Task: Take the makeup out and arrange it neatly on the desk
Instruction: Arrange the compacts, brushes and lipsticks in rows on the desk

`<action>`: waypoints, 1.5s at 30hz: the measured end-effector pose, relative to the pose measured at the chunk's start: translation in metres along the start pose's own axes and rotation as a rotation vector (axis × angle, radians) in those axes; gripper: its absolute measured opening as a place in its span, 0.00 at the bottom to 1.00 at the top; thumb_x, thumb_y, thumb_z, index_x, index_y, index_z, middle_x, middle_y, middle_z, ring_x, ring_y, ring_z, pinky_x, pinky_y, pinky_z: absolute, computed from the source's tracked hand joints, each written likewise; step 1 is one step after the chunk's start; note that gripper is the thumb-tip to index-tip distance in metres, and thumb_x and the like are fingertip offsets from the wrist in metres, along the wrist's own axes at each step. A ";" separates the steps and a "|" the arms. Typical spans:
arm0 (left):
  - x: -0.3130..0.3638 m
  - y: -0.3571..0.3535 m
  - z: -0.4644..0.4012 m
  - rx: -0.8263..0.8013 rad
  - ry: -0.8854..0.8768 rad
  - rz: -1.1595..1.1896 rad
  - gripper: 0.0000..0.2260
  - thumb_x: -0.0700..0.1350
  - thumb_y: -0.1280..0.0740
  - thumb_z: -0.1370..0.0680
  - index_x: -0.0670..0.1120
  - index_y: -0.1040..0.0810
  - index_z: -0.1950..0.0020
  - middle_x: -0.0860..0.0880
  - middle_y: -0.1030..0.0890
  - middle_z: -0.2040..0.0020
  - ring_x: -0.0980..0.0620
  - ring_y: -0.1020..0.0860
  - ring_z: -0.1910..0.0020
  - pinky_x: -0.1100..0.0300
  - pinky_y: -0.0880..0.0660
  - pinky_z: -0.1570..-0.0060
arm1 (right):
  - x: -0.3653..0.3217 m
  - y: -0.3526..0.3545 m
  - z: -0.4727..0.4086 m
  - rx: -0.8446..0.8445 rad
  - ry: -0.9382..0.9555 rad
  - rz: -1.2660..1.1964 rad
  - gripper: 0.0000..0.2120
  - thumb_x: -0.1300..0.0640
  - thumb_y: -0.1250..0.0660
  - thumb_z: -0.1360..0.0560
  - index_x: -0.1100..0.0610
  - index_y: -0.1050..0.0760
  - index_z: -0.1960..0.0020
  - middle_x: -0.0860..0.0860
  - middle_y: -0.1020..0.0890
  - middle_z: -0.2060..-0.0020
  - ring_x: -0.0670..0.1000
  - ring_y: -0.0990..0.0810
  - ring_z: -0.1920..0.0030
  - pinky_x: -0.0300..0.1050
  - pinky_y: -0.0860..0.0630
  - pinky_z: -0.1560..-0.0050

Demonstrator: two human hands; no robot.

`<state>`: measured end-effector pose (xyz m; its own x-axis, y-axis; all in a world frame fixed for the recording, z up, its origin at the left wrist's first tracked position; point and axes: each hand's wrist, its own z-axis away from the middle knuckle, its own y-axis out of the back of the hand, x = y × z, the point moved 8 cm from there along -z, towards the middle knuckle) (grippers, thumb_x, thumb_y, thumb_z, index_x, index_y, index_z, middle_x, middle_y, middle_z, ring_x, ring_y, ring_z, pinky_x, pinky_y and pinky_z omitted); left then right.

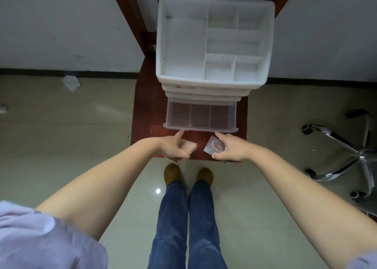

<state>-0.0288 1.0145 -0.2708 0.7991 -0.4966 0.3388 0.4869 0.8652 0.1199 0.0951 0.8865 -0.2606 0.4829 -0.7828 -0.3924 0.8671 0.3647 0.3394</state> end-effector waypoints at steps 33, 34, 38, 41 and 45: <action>-0.080 -0.069 0.262 1.112 0.190 0.132 0.32 0.50 0.32 0.29 0.45 0.41 0.30 0.43 0.38 0.35 0.42 0.40 0.33 0.52 0.28 0.48 | -0.247 -0.040 0.146 0.399 0.703 0.891 0.22 0.57 0.33 0.28 0.59 0.35 0.36 0.58 0.32 0.38 0.59 0.34 0.37 0.48 0.32 0.42; -0.090 -0.090 0.272 1.134 0.236 0.189 0.31 0.50 0.32 0.29 0.45 0.41 0.30 0.43 0.38 0.35 0.42 0.40 0.33 0.52 0.28 0.49 | -0.256 -0.056 0.154 0.372 0.759 0.943 0.22 0.58 0.34 0.28 0.60 0.35 0.37 0.58 0.32 0.39 0.60 0.34 0.38 0.49 0.32 0.43; -0.125 -0.186 0.317 1.234 0.406 0.425 0.33 0.50 0.32 0.30 0.47 0.41 0.29 0.44 0.38 0.35 0.43 0.39 0.33 0.51 0.28 0.44 | -0.293 -0.127 0.194 0.266 0.985 1.134 0.20 0.63 0.34 0.32 0.63 0.31 0.41 0.61 0.29 0.44 0.63 0.30 0.42 0.51 0.27 0.51; -0.147 -0.269 0.357 1.318 0.573 0.611 0.35 0.51 0.32 0.31 0.48 0.43 0.27 0.44 0.38 0.34 0.43 0.38 0.33 0.51 0.31 0.39 | -0.318 -0.196 0.232 0.168 1.156 1.269 0.19 0.65 0.34 0.34 0.65 0.29 0.43 0.63 0.27 0.47 0.65 0.28 0.46 0.53 0.24 0.50; -0.166 -0.397 0.408 1.405 0.791 0.860 0.35 0.50 0.30 0.31 0.49 0.42 0.28 0.45 0.37 0.34 0.44 0.38 0.32 0.53 0.30 0.41 | -0.334 -0.310 0.292 0.031 1.398 1.454 0.20 0.59 0.39 0.28 0.62 0.33 0.36 0.61 0.30 0.41 0.62 0.32 0.41 0.52 0.30 0.40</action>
<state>-0.4987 0.7812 0.0060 0.8019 0.5152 0.3026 -0.3923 0.0719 0.9170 -0.3708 0.8872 0.0146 0.4432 0.8876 -0.1254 -0.1746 0.2227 0.9591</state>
